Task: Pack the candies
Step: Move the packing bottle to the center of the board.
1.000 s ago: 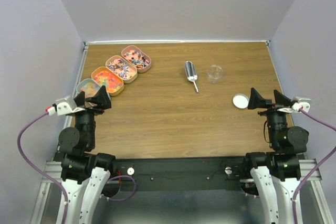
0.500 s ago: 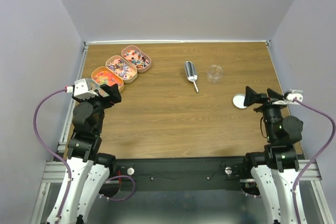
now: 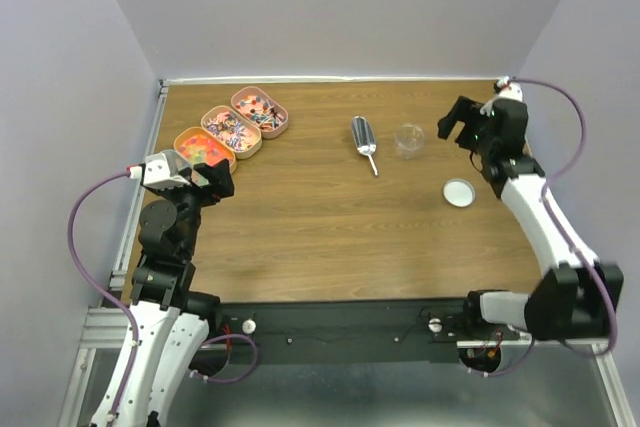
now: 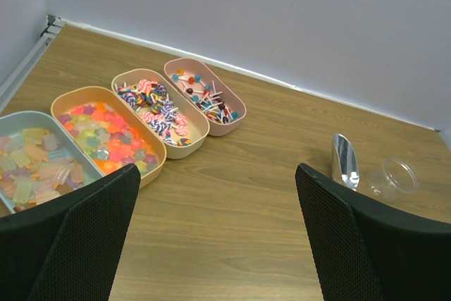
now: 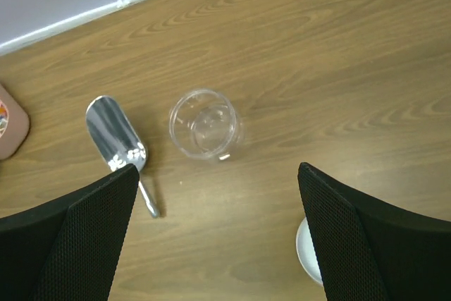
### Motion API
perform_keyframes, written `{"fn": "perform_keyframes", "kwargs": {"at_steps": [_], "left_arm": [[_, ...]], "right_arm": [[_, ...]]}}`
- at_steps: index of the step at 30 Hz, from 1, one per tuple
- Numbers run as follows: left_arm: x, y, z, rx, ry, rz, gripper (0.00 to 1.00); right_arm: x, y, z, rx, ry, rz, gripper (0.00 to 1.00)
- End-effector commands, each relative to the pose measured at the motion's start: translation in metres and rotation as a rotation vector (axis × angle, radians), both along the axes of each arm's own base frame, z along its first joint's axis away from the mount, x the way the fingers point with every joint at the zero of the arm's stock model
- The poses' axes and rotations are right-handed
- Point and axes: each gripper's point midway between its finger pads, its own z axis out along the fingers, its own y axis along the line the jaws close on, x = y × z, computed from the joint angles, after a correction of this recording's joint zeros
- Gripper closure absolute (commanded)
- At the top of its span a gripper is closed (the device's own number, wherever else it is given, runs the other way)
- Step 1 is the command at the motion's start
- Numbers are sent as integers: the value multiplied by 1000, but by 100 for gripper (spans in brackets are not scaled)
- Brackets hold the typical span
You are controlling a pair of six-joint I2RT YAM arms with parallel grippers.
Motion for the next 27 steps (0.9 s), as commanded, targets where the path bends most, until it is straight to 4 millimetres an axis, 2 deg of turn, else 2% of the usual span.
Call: {"fn": "perform_keyframes", "kwargs": {"at_steps": [1, 2, 3, 5, 6, 7, 9, 10, 11, 13, 14, 16, 20, 27], "left_arm": [[-4, -6, 10, 9, -55, -42, 1], [-5, -6, 11, 8, -60, -37, 1], [-5, -5, 11, 9, -61, -37, 1], [-6, -5, 13, 7, -69, -37, 1], [-6, -5, 14, 5, -72, -37, 1], [-7, -5, 14, 6, -75, -37, 1], [-8, -5, 15, 4, -81, -35, 1], [-9, -5, 16, 3, -84, -37, 1], [-8, -5, 16, 3, -84, -37, 1], [-9, -5, 16, 4, -85, -38, 1], [-9, -4, 16, 3, -82, -32, 1], [-9, -4, 15, 5, -79, -29, 1], [-9, -5, 15, 3, -79, -32, 1], [-8, -5, 14, 4, -76, -34, 1]], "right_arm": [[37, 9, -50, -2, 200, 36, 0], [52, 10, -45, -7, 199, 43, 3], [56, 11, -75, -23, 289, 58, 9], [66, 14, -90, -23, 341, 82, 17], [73, 15, -88, -29, 347, 89, 22], [77, 17, -107, -28, 392, 100, 24], [81, 17, -120, -37, 422, 109, 31], [85, 18, -123, -43, 427, 112, 32], [86, 19, -137, -47, 458, 117, 32], [89, 21, -145, -50, 471, 136, 34], [89, 22, -157, -49, 496, 146, 34], [90, 27, -162, -40, 505, 171, 38], [96, 32, -166, -41, 506, 184, 39], [100, 35, -173, -70, 516, 184, 50]]}}
